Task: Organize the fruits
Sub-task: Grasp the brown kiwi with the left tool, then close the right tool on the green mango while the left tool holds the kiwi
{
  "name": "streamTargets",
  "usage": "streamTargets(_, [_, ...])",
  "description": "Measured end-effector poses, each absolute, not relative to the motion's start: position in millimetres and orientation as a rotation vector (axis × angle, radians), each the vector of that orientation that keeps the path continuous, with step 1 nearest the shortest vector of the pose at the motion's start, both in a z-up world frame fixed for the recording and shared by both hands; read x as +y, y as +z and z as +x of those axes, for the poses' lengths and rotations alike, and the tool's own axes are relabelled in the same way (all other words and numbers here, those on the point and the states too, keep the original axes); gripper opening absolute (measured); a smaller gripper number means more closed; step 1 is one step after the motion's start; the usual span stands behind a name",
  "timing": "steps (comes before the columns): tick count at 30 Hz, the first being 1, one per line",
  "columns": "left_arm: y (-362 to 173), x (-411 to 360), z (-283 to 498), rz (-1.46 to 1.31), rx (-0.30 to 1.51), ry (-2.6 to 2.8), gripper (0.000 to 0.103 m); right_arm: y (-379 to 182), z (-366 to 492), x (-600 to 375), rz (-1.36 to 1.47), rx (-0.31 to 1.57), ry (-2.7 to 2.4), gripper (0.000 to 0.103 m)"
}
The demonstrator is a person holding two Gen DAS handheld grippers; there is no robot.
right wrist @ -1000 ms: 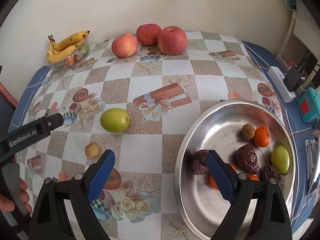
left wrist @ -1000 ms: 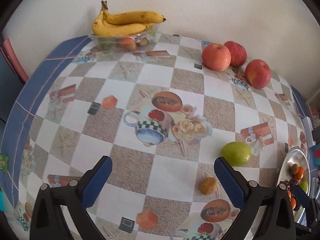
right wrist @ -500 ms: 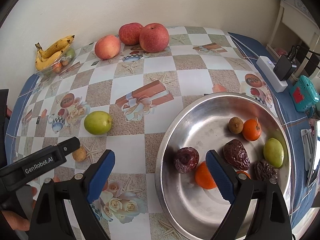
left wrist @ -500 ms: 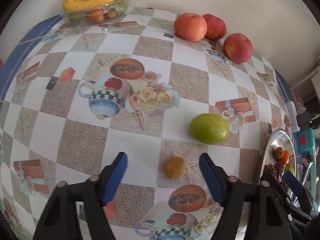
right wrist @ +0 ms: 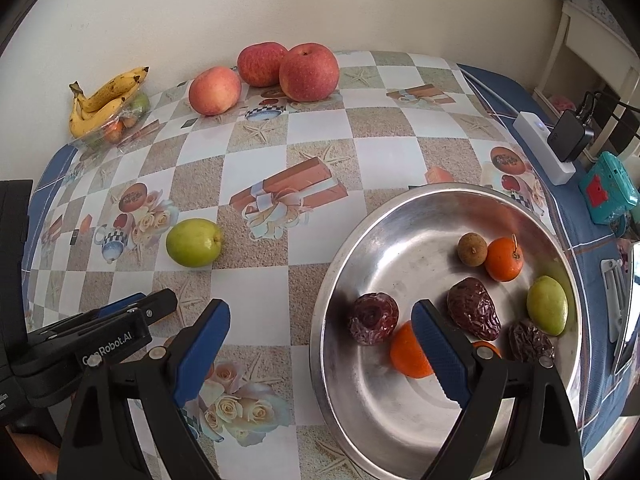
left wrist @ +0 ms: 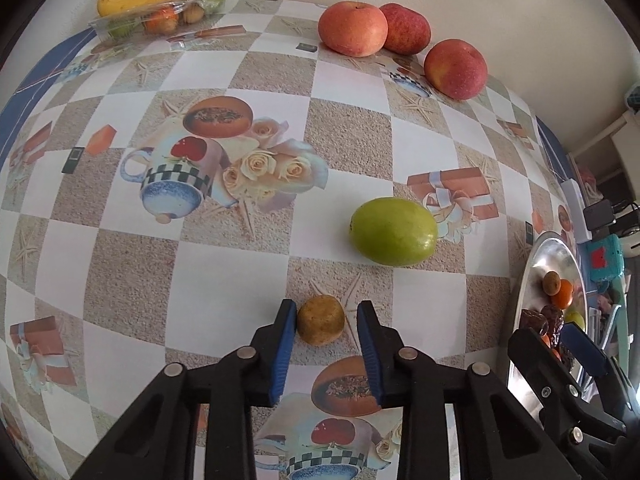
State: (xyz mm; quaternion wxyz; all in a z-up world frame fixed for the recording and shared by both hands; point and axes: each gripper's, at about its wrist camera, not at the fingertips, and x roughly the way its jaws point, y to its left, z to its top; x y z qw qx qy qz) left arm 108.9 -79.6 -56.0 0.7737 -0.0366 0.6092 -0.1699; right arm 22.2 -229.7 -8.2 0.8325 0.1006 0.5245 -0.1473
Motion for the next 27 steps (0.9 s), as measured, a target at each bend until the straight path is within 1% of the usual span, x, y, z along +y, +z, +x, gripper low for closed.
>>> streamTargets(2, [-56.7,-79.5,109.6,-0.080,1.321,-0.365,0.028,-8.6,22.4,-229.7,0.212,1.113,-0.313,0.092])
streamTargets(4, [-57.1,-78.0,109.9,-0.085,1.323,-0.365,0.027,-9.0,22.8,-229.9,0.211,1.114,-0.314,0.092])
streamTargets(14, [-52.9,-62.1,111.9,-0.165,1.320,-0.349,0.027,-11.9,22.2,-230.9,0.209,1.122,-0.318,0.092])
streamTargets(19, [-42.3,-46.9,116.3,-0.229,1.282,-0.325,0.027,-12.1,22.4,-231.6,0.208,1.122,-0.322,0.092])
streamTargets(27, [-21.0,-24.2,122.4,-0.258,1.204,-0.272,0.027,-10.8,24.1,-226.7,0.198,1.112,-0.303,0.092])
